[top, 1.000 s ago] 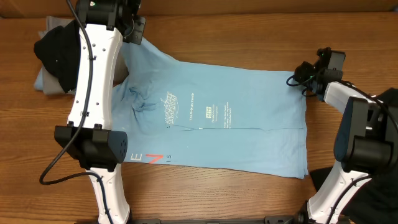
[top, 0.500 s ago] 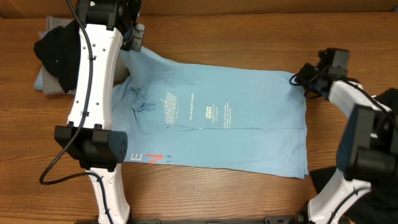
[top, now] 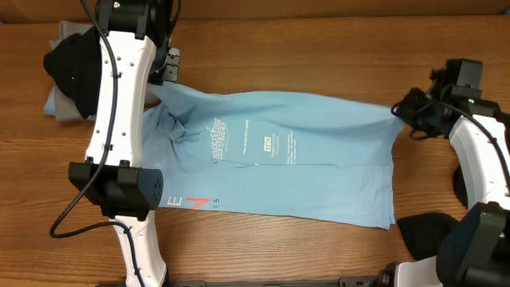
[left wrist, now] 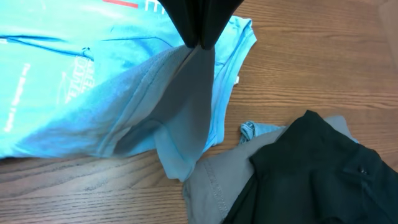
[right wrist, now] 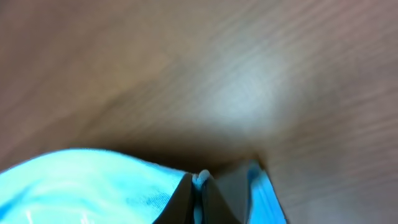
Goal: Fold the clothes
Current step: 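Fold the shirt's top half down toward the bottom hem with both grippers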
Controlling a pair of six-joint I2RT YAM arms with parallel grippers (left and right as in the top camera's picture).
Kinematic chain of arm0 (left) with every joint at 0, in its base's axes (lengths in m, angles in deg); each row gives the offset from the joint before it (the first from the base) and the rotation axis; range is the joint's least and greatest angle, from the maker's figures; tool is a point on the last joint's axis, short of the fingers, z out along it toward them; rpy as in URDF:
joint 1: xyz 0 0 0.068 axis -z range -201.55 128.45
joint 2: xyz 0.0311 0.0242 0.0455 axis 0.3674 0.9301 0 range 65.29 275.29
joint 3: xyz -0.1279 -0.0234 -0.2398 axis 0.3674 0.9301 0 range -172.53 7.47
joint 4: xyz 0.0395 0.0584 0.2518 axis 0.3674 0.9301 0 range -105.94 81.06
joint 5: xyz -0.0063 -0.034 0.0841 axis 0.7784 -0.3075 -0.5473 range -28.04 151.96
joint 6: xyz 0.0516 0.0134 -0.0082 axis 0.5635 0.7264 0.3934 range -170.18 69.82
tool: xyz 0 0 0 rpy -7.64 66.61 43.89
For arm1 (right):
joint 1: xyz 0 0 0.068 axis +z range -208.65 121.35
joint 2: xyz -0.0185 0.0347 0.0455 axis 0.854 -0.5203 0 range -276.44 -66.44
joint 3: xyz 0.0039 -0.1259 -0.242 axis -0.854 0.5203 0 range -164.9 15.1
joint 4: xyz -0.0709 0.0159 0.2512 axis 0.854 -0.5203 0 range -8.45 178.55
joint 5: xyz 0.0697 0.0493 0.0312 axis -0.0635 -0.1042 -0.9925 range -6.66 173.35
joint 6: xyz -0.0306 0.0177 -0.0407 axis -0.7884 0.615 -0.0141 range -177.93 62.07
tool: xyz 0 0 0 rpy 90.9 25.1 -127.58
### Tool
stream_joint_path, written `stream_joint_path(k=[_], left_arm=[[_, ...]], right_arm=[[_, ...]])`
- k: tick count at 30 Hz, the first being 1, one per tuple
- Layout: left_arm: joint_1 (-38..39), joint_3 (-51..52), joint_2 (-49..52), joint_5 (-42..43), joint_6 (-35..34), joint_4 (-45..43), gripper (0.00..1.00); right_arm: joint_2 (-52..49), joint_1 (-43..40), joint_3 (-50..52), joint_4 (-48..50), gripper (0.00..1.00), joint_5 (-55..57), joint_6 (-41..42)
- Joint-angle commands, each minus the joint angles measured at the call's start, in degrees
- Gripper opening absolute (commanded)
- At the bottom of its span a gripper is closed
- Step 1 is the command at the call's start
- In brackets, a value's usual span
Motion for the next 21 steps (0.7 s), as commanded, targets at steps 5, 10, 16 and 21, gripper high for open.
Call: stream_joint_path(k=[5,10,16,21], left_arm=[[-2.29,6.40,-9.46,0.98,-1.77,0.15,0.04],[-3.76,19.96,-17.62,0.37,-2.40,0.15,0.04],[-6.34,30.60,-22.56,-2.67,-5.68,0.15,0.04],[-7.67,35.65,-24.48,-6.71,-8.90,0.15,0.04]], right_arm=[[3.58,-1.90,-0.42,-8.41,0.04,-0.59,-1.99],[3.98,-1.84,-0.42,-13.97,0.04,-0.59,-3.32],[3.98,-1.79,-0.42,-21.07,0.04,0.33,-3.65],[3.98,-1.86,-0.42,-25.51,0.04,2.91,-2.93]])
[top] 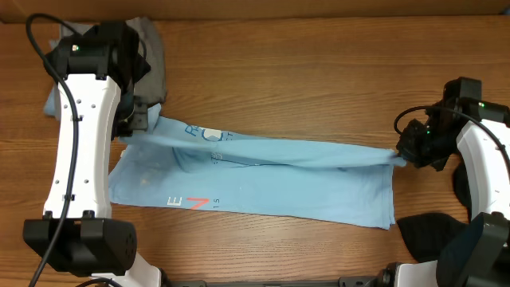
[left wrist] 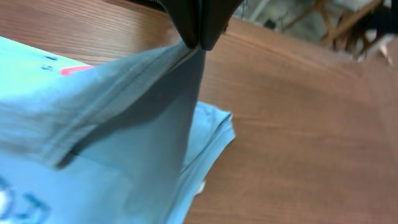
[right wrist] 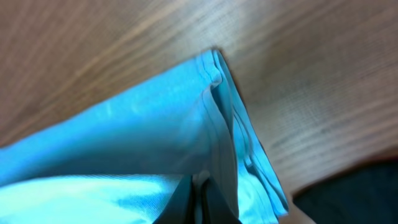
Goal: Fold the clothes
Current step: 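Fold the shirt's top half down toward the bottom hem with both grippers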
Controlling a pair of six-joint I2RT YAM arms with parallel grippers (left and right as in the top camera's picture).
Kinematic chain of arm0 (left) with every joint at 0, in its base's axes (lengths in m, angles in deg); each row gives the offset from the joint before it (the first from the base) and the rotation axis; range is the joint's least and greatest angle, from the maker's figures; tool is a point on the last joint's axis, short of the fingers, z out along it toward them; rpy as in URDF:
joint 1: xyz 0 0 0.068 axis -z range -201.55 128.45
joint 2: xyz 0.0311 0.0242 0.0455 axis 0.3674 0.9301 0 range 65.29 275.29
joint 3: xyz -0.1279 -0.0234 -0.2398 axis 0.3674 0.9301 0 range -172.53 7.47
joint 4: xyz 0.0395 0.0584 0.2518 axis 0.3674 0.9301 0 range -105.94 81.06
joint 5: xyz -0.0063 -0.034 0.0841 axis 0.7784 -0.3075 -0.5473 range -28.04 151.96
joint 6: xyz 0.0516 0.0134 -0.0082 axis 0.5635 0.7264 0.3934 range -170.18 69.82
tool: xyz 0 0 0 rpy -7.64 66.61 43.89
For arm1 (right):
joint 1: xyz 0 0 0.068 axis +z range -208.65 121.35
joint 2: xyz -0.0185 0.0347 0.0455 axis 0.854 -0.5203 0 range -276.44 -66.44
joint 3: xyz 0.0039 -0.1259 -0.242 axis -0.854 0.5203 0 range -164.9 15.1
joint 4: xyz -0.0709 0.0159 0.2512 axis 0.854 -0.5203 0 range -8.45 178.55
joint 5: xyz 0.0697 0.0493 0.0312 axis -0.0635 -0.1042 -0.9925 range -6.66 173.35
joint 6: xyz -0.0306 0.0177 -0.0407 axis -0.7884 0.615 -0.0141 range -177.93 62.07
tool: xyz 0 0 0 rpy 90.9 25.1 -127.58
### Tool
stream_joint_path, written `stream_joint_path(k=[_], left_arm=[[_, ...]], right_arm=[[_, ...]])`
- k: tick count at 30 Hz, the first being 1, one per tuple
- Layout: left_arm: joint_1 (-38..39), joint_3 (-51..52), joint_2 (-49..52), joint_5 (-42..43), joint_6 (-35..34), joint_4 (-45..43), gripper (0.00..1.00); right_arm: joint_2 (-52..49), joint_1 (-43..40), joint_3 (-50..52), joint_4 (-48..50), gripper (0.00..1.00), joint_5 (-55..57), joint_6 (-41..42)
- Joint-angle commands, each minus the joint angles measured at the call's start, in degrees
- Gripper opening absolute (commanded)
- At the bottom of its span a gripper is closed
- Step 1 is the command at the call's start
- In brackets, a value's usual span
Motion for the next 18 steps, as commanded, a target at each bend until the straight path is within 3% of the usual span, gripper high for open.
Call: stream_joint_path(k=[1,18], left_arm=[[-0.85,2.67,-2.62,-4.35,-3.69,0.00,0.04],[-0.85,12.35,-2.73,-4.33,-4.96,0.02,0.04]], right_arm=[[1.66,-0.13,-0.42,-1.51,0.04,2.58,0.22],[1.64,-0.13,5.92,-7.48,0.04,5.73,0.28]])
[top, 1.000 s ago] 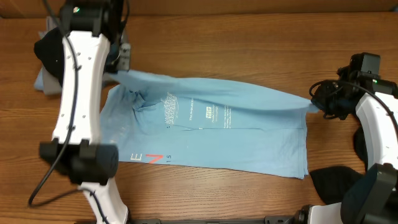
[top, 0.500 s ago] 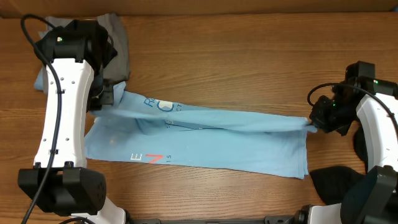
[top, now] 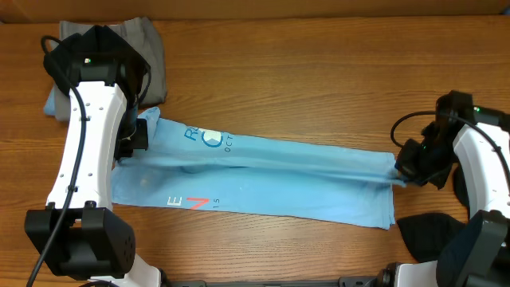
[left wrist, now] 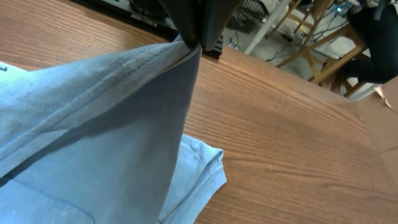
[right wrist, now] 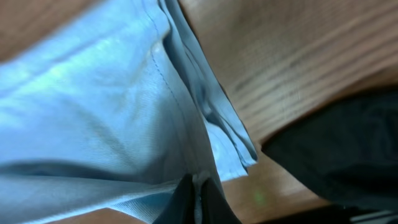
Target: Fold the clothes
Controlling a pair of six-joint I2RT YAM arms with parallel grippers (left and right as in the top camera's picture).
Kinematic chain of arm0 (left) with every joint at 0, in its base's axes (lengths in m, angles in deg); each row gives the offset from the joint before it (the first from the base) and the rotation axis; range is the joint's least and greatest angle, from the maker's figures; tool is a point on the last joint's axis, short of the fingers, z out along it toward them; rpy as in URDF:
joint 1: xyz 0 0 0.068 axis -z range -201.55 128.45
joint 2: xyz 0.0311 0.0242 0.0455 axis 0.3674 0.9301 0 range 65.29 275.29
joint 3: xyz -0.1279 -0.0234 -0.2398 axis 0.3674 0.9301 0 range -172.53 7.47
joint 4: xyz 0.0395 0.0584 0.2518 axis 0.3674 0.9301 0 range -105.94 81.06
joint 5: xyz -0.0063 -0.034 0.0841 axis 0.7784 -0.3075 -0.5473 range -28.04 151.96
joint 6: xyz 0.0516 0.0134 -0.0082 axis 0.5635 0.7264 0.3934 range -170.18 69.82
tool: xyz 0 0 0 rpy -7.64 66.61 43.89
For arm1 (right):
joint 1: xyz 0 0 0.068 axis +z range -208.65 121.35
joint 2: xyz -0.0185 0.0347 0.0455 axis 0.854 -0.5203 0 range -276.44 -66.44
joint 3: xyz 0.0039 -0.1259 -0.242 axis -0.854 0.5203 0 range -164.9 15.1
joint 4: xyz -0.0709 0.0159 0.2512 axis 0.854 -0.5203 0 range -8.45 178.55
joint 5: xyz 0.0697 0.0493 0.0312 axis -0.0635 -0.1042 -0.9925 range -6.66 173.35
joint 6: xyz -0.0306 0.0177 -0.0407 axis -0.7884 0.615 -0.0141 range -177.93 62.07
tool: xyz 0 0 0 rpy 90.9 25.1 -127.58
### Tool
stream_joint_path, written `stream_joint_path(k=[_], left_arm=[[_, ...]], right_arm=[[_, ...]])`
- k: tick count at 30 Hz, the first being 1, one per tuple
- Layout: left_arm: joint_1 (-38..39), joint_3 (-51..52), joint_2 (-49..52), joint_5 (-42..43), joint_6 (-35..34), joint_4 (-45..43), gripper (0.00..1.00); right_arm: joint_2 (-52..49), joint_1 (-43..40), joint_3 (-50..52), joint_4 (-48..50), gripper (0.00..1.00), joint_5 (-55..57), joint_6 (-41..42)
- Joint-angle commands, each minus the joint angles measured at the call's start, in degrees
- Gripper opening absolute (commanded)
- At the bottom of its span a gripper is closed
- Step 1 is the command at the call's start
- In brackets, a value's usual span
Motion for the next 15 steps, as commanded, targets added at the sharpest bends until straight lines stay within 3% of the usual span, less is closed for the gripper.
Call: stream_joint_path(k=[1,5,9,11,15], left_arm=[[-0.26,1.18,-1.75,-1.42,-1.36,0.17,0.04],[-0.26,1.18,-1.75,-1.62,-1.33,0.17,0.04],[-0.26,1.18,-1.75,-1.62,-1.33,0.17,0.21],[-0.26,1.18,-1.75,-1.62,-1.33,0.17,0.26],[-0.26,1.18,-1.75,-1.62,-1.33,0.11,0.28]], right_arm=[[1.60,-0.13,2.32,0.11,0.04,1.53,0.46],[1.57,-0.13,4.00,-0.52,0.05,2.89,1.66],[1.64,-0.13,4.09,-1.62,0.39,6.40,6.75],[1.64,-0.15,4.09,-1.07,0.49,7.76,7.85],[1.64,-0.17,4.07,1.33,0.58,7.43,9.01]])
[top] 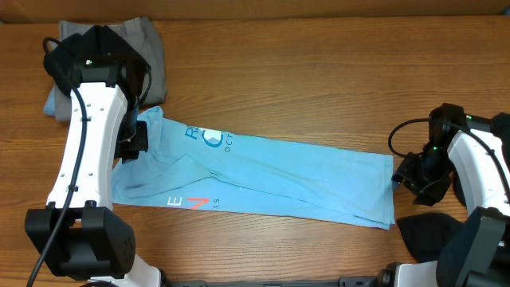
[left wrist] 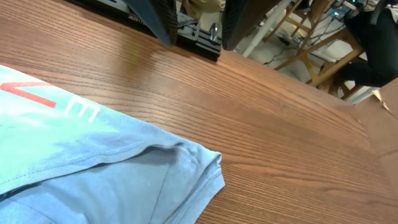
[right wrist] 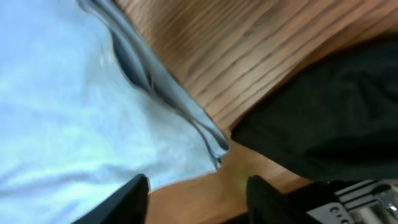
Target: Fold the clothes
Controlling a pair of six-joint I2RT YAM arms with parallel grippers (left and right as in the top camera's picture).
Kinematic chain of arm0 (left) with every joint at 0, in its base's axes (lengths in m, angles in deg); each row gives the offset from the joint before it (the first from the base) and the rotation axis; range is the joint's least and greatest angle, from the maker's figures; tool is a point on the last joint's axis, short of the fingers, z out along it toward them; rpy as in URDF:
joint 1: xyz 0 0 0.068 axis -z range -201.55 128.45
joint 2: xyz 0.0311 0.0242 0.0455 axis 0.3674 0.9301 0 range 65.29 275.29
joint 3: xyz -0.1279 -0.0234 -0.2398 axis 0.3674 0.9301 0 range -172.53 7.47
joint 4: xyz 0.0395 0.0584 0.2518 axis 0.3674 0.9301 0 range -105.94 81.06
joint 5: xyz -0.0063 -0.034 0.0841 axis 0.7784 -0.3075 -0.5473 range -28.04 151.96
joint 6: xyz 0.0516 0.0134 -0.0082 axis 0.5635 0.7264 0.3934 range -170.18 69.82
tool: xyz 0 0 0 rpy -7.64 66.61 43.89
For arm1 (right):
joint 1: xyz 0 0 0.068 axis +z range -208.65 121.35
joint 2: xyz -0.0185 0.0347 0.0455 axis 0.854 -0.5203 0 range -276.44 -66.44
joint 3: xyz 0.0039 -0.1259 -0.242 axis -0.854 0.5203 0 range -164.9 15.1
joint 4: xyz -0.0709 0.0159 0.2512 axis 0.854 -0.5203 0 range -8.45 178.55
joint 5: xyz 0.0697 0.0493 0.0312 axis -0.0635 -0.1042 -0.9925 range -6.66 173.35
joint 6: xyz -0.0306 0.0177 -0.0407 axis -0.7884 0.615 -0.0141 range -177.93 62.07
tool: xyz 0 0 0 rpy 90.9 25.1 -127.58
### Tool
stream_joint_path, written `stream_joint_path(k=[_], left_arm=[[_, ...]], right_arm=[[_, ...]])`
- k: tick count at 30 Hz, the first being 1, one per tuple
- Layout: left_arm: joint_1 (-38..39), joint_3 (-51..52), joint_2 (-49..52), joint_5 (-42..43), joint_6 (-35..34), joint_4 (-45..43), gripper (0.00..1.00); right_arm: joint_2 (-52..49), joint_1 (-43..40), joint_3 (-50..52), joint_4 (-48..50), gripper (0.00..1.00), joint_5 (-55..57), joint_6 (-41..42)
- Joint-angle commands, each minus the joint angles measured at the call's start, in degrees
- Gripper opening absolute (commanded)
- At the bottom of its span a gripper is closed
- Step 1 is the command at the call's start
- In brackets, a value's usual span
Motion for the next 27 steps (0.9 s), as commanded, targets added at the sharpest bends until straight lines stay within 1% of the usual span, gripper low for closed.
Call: stream_joint_path(k=[1,4,6,12,16,18,20,22,23,26,27], left_arm=[[-0.26,0.37,-1.66,-1.14,-1.22,-0.11,0.28],[-0.26,0.37,-1.66,-0.11,-1.22,-1.97,0.28],[-0.20,0.37,-1.66,1.25,-1.20,-3.78,0.29],[-0.22,0.44,-1.66,2.36,-1.25,-5.49,0.33],[-0.22,0.87,-1.66,3.21,-2.34,-6.73,0.33],[-0.22,1.55,-1.66,5.35,-2.27,-7.98,0.34],[-0.22,3.02,-1.64,5.64,-2.25,-9.27,0.34],[-0.22,5.64,-1.66,5.16,-2.23,-12.02,0.37],[-0.24,7.15,-1.64,4.81,-2.23,-13.99,0.40],[-0.22,12.52,-1.64,4.59,-0.83,-24.22,0.40],[-0.22,14.75,-1.64,4.55,0.37,-29.07,0.40]], right_arm=[[1.60,-0.17,0.20,1.92,0.60,1.49,2.64],[1.60,-0.17,0.20,3.76,0.60,-1.36,-0.46],[1.60,-0.07,0.20,5.49,0.60,-6.01,-4.28],[1.60,-0.07,0.20,7.89,0.60,-17.09,-11.23],[1.60,-0.07,0.22,8.61,0.61,-18.08,-11.26],[1.60,-0.20,0.22,9.57,0.62,-18.14,-10.67],[1.60,-0.17,0.22,10.58,0.64,-18.14,-10.67],[1.60,-0.17,0.22,10.93,0.68,-18.14,-10.69],[1.57,-0.17,0.22,11.08,0.70,-18.12,-10.71],[1.57,-0.17,0.37,11.98,0.72,-18.14,-10.69],[1.57,-0.17,0.42,12.17,0.72,-18.14,-10.69]])
